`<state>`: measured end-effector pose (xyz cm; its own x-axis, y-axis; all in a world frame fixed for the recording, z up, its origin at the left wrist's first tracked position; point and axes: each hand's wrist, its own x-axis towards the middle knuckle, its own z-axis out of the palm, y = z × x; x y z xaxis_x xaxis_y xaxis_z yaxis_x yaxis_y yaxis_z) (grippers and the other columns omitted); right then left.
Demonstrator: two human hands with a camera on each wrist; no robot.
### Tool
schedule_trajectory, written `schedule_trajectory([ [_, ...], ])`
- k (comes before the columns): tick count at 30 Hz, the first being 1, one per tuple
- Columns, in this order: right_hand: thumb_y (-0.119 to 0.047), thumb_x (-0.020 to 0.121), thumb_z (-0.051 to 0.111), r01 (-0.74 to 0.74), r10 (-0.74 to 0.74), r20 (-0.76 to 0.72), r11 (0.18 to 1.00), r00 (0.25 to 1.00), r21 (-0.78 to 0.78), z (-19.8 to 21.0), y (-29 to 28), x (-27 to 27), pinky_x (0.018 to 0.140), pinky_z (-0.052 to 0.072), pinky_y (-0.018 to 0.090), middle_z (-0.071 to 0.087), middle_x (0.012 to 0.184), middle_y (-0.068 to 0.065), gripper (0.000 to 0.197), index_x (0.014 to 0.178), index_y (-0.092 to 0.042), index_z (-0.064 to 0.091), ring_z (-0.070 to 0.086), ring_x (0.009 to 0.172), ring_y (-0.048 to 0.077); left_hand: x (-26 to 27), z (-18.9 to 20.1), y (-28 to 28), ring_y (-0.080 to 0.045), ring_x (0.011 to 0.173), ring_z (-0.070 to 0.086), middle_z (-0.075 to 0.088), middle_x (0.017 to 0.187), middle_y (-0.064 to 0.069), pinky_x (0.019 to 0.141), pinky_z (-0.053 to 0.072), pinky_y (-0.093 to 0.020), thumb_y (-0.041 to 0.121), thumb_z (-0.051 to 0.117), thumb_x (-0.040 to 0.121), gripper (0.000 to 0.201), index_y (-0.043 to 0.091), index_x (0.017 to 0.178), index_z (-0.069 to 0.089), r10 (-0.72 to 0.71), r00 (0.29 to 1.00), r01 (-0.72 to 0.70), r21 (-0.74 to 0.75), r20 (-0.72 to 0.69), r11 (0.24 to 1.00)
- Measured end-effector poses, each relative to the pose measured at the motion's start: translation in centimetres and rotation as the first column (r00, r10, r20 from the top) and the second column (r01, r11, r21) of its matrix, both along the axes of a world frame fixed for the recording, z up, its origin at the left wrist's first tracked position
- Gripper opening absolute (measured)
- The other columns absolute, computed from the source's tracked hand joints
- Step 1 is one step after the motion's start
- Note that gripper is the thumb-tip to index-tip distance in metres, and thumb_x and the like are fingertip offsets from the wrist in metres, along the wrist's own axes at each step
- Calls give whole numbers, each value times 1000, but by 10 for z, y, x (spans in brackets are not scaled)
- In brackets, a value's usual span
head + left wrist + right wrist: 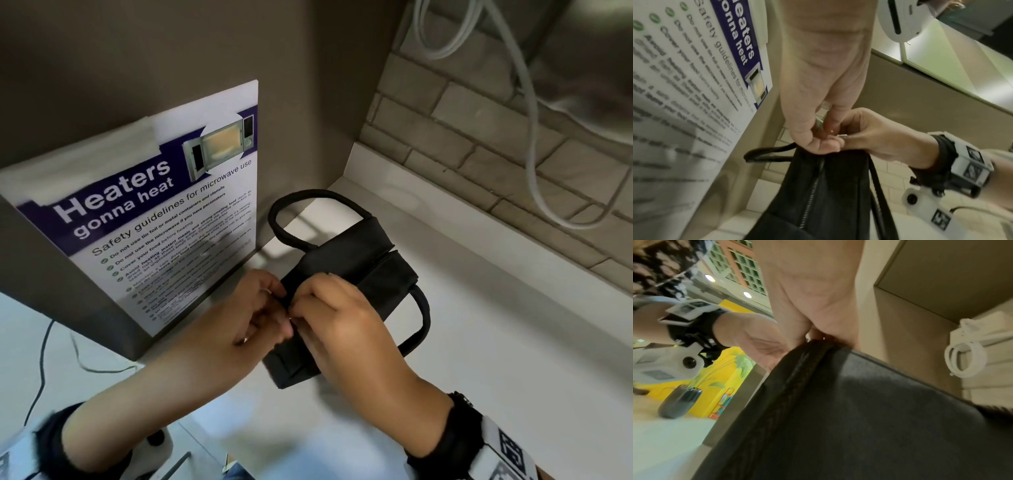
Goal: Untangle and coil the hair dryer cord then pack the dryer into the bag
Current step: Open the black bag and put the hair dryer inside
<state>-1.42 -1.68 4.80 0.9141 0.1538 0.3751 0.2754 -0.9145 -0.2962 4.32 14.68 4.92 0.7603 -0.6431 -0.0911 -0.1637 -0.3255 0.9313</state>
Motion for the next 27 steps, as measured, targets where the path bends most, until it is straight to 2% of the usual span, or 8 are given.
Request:
schedule_trajectory([
  [2, -2, 85, 59, 19, -24, 37, 990, 999, 142, 4, 0, 0, 67, 48, 32, 60, 83, 8, 10, 78, -3, 66, 58, 74, 25, -1, -7, 4, 4, 94, 59, 55, 101, 21, 72, 50, -17, 30, 63, 85, 21, 39, 94, 46, -23, 969, -11, 133, 245, 991],
  [4, 1, 82, 63, 40, -51, 72, 988, 996, 150, 2, 7, 0, 69, 48, 28, 60, 80, 8, 9, 75, -3, 67, 58, 72, 23, -1, -13, 3, 11, 85, 54, 49, 90, 24, 58, 42, -12, 43, 60, 76, 23, 45, 83, 39, -19, 921, -77, 230, 389, 970],
  [8, 4, 71, 70, 38, -37, 37, 999, 999, -10, -11, 16, -6, 92, 47, 25, 58, 78, 5, 14, 73, -8, 65, 58, 72, 21, -3, -15, -10, 3, 50, 42, 38, 67, 27, 48, 29, -12, 49, 52, 70, 22, 46, 77, 32, -14, 892, -112, 251, 453, 961],
  [12, -7, 81, 65, 81, -83, 19, 993, 996, 82, 4, 3, -6, 62, 52, 31, 57, 80, 4, 7, 74, -7, 65, 57, 72, 20, -2, -13, -13, -5, 45, 36, 32, 59, 19, 43, 24, -14, 39, 55, 68, 31, 43, 73, 25, -36, 878, -115, 283, 477, 952],
  [16, -14, 87, 65, 165, -184, 81, 966, 980, 199, 21, -39, 7, 69, 49, 29, 61, 85, 4, 10, 81, -7, 67, 60, 77, 19, 1, -18, -10, -12, 49, 43, 37, 59, 15, 42, 37, -28, 33, 59, 67, 27, 33, 70, 32, -23, 866, -155, 311, 500, 938],
  [18, -14, 85, 68, 254, -279, 67, 933, 958, 256, 23, -70, 19, 72, 48, 23, 62, 86, 0, 6, 81, -10, 69, 61, 77, 14, 2, -20, -6, -13, 52, 46, 38, 59, 15, 42, 35, -22, 32, 60, 66, 26, 32, 68, 34, -18, 870, -158, 314, 493, 936],
  [22, -17, 85, 69, 478, -463, -147, 766, 874, 431, -5, -128, 43, 75, 45, 8, 62, 83, -9, 11, 74, -19, 69, 61, 80, 6, 2, -22, -6, -11, 54, 44, 37, 59, 16, 43, 30, -19, 29, 66, 68, 28, 29, 67, 38, -39, 874, -142, 331, 484, 933],
  [27, -16, 86, 68, 631, -483, -441, 366, 757, 684, -56, -158, 60, 67, 51, 26, 69, 76, 3, 10, 76, -15, 69, 63, 71, 16, 2, -25, -5, -8, 56, 44, 38, 60, 18, 43, 32, -21, 42, 51, 67, 19, 33, 69, 34, -16, 886, -149, 319, 464, 936],
])
